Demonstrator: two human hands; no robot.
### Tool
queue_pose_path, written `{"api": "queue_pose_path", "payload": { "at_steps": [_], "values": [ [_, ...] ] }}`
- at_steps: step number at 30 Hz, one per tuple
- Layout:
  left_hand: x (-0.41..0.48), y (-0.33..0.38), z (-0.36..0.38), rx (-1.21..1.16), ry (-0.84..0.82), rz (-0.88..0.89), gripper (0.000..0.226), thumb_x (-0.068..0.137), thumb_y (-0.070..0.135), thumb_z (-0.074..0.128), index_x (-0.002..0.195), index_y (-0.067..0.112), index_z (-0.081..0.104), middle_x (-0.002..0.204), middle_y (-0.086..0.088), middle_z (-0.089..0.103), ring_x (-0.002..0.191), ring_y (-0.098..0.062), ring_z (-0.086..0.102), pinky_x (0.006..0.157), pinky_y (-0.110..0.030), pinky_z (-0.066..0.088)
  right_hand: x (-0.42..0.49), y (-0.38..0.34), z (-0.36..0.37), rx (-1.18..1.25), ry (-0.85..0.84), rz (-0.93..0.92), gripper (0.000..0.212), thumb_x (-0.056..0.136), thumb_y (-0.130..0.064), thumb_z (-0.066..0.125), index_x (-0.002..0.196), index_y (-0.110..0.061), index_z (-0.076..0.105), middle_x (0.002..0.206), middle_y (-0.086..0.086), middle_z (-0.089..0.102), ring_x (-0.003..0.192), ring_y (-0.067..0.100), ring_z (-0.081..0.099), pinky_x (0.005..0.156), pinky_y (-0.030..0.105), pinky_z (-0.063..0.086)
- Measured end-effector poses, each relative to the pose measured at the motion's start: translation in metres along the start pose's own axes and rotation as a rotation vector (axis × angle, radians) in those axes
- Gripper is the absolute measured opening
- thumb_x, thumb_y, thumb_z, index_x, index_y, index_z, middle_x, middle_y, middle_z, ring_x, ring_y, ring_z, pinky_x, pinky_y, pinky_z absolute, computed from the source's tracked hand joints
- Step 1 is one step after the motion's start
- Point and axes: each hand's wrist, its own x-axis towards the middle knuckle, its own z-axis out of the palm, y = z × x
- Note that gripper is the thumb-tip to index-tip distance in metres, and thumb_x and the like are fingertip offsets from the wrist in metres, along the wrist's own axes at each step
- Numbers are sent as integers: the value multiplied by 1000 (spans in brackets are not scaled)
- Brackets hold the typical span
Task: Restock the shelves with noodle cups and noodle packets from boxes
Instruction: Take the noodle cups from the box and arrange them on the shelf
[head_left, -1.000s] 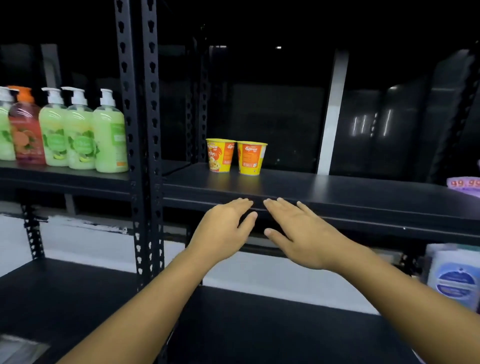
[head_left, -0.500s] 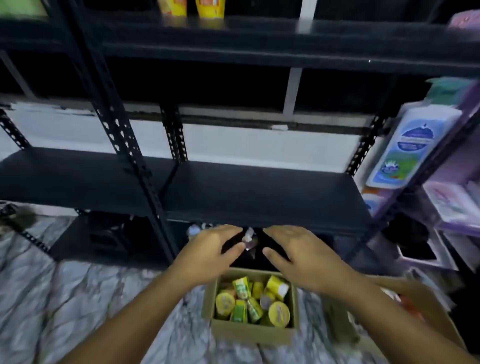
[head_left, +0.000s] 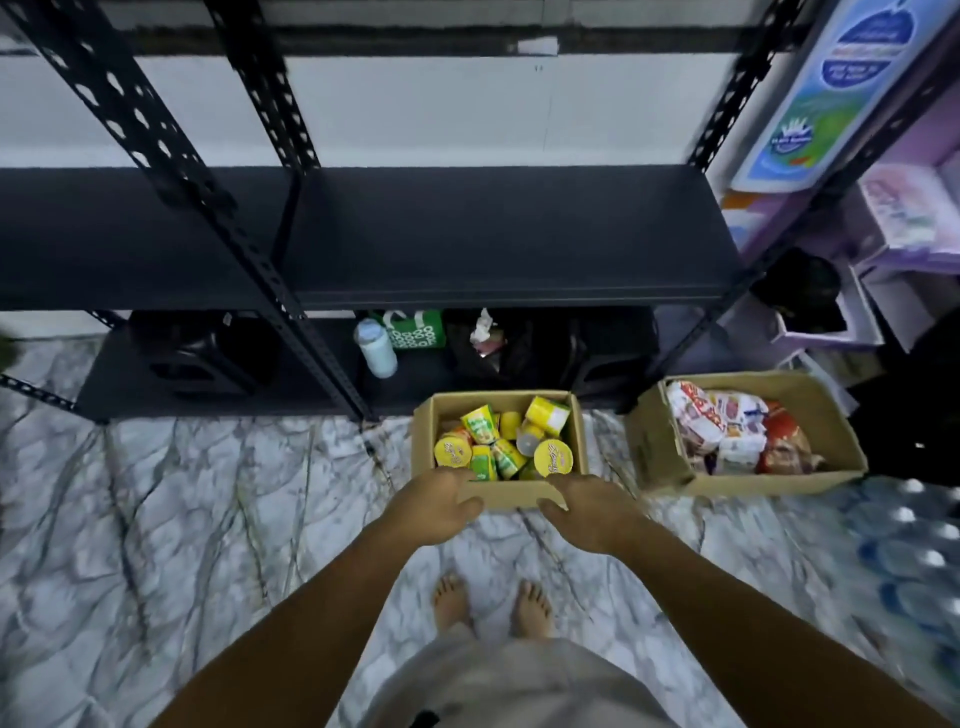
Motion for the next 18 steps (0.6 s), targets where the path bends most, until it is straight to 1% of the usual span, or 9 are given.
{"api": "queue_pose_path", "payload": {
  "at_steps": [3, 5, 9, 12, 14, 18],
  "values": [
    [9, -18, 10, 19, -41, -32, 63, 103, 53, 53, 155, 19, 42, 155, -6, 47, 138, -26, 48, 108, -37, 44, 10, -1, 21, 34, -27, 78, 59, 105, -54, 38, 152, -18, 42, 149, 6, 53, 134, 30, 50, 106, 45, 44],
    [18, -30, 15, 41, -72, -45, 69, 102, 57, 51, 158, 19, 38, 159, -6, 42, 141, -26, 45, 110, -37, 43, 16, -2, 33, 30, -40, 118, 60, 105, -56, 37, 153, -21, 41, 152, 4, 50, 136, 29, 49, 109, 46, 42],
    [39, -48, 15, 92, -126, -42, 73, 102, 59, 50, 160, 18, 34, 161, -8, 39, 141, -28, 45, 111, -41, 43, 30, -1, 45, 22, -53, 154, 58, 104, -57, 37, 150, -22, 42, 152, 4, 50, 135, 29, 50, 108, 46, 43],
    [57, -53, 13, 120, -138, -24, 74, 102, 60, 49, 160, 17, 33, 161, -9, 39, 142, -28, 44, 111, -41, 43, 45, 1, 48, 31, -46, 188, 61, 104, -59, 36, 153, -23, 39, 152, 4, 50, 135, 30, 49, 107, 46, 43],
    [68, -54, 10, 123, -142, -16, 73, 102, 59, 50, 160, 17, 34, 159, -9, 41, 140, -29, 46, 109, -42, 44, 54, 4, 49, 36, -48, 198, 62, 103, -59, 36, 154, -24, 38, 152, 4, 50, 135, 30, 49, 106, 47, 44],
    [91, -53, 9, 95, -113, -14, 63, 103, 53, 53, 152, 16, 44, 149, -11, 49, 133, -30, 51, 104, -44, 47, 77, 15, 52, 44, -61, 211, 61, 103, -59, 36, 154, -24, 37, 150, 6, 51, 134, 31, 49, 106, 47, 44]
  ]
}}
